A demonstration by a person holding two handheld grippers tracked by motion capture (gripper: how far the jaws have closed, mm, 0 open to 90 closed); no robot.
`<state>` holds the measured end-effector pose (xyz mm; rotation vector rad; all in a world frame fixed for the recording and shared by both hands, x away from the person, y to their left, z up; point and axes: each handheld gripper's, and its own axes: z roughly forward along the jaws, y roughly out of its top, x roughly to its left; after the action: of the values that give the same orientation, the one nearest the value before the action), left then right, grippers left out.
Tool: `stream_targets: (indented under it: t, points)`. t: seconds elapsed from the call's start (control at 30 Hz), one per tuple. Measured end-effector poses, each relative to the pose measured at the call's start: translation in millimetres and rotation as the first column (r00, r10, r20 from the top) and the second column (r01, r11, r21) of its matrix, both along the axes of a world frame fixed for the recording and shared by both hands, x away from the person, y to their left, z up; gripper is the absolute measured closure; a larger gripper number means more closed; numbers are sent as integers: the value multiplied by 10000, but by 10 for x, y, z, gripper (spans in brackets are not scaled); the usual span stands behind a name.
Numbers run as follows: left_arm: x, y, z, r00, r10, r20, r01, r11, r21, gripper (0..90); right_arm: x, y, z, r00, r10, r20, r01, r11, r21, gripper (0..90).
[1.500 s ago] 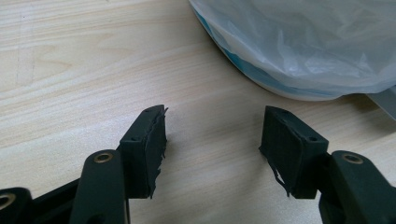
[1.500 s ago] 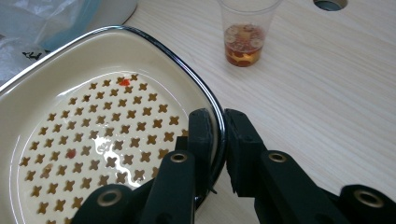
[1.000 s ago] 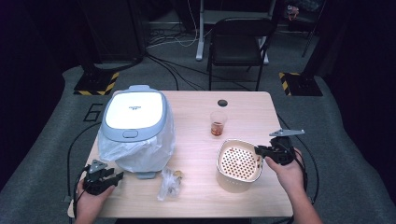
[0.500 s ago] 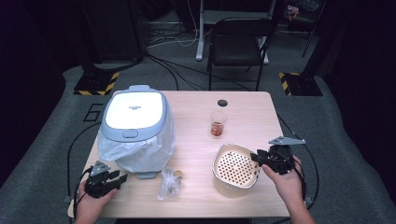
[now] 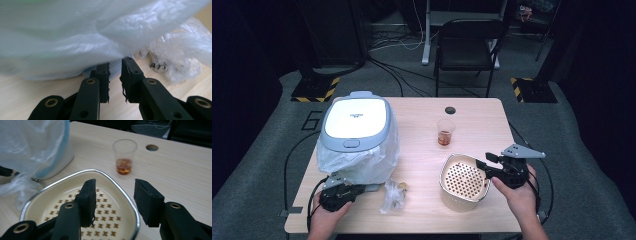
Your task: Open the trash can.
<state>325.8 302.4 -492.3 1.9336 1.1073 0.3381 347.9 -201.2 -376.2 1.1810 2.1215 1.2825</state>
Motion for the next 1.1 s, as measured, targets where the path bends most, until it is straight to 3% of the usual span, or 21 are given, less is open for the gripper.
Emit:
stream_targets:
  t: [0.13, 0.17, 0.23, 0.3, 0.37, 0.4, 0.43, 0.47, 0.5, 0.53, 0.6, 0.7, 0.8, 0.9, 0.97, 1.1]
  points:
    - [75, -93, -64, 9999, 11, -169, -18, 9992, -408, 735, -75, 126, 64, 9983, 484, 314, -482, 9988, -79, 485]
    - [85, -101, -84, 9998, 83, -193, -89, 9994, -345, 736, -97, 169, 80, 9969, 668, 415, -663, 9977, -117, 482]
    - [98, -108, -125, 9999, 100, -91, -107, 9969, -778, 736, -134, 250, 98, 9944, 933, 501, -928, 9956, -113, 475]
    - [106, -110, -143, 9994, 340, 0, -339, 9958, -845, 820, -156, 301, 98, 9928, 1073, 540, -1073, 9942, -27, 475]
    - [105, -112, -156, 9992, 343, 216, -332, 9981, -525, 857, -190, 418, 57, 9872, 1529, 452, -1542, 9877, 267, 474]
    - [110, -95, -162, 9994, 100, 324, -91, 9996, -278, 870, -198, 463, 35, 9857, 1638, 401, -1651, 9858, 317, 474]
    - [105, -93, -169, 9993, 129, 355, -120, 9996, -245, 876, -210, 503, 15, 9846, 1705, 390, -1717, 9847, 296, 473]
    - [92, -128, -184, 9983, 450, 366, -427, 9972, -615, 885, -220, 543, -2, 9830, 1791, 393, -1802, 9833, 250, 470]
    - [87, -132, -185, 9985, 389, 388, -372, 9984, -425, 889, -230, 581, -14, 9811, 1884, 439, -1895, 9817, 209, 469]
    - [95, -109, -175, 9988, 87, 492, -98, 9997, 208, 889, -246, 619, -19, 9799, 1941, 455, -1952, 9805, 215, 468]
    - [72, -145, -173, 9988, 258, 427, -284, 9977, 616, 900, -276, 691, -20, 9760, 2112, 536, -2129, 9767, 281, 464]
    - [77, -159, -180, 9993, 183, 328, -204, 9978, 629, 900, -331, 815, -15, 9676, 2445, 626, -2468, 9685, 320, 459]
    - [88, -149, -218, 9995, 263, 164, -269, 9990, 344, 900, -400, 970, -31, 9560, 2842, 726, -2870, 9574, 323, 455]
    - [91, -160, -257, 9995, 306, 38, -307, 9989, 361, 900, -466, 1129, -90, 9455, 3199, 617, -3225, 9458, 381, 450]
    - [92, -162, -269, 9996, 271, 85, -275, 9985, 469, 900, -494, 1248, -154, 9365, 3446, 646, -3463, 9380, 167, 433]
    - [100, -153, -275, 9995, 310, -2, -310, 9987, 395, 900, -502, 1440, -291, 9309, 3631, 396, -3630, 9317, -96, 404]
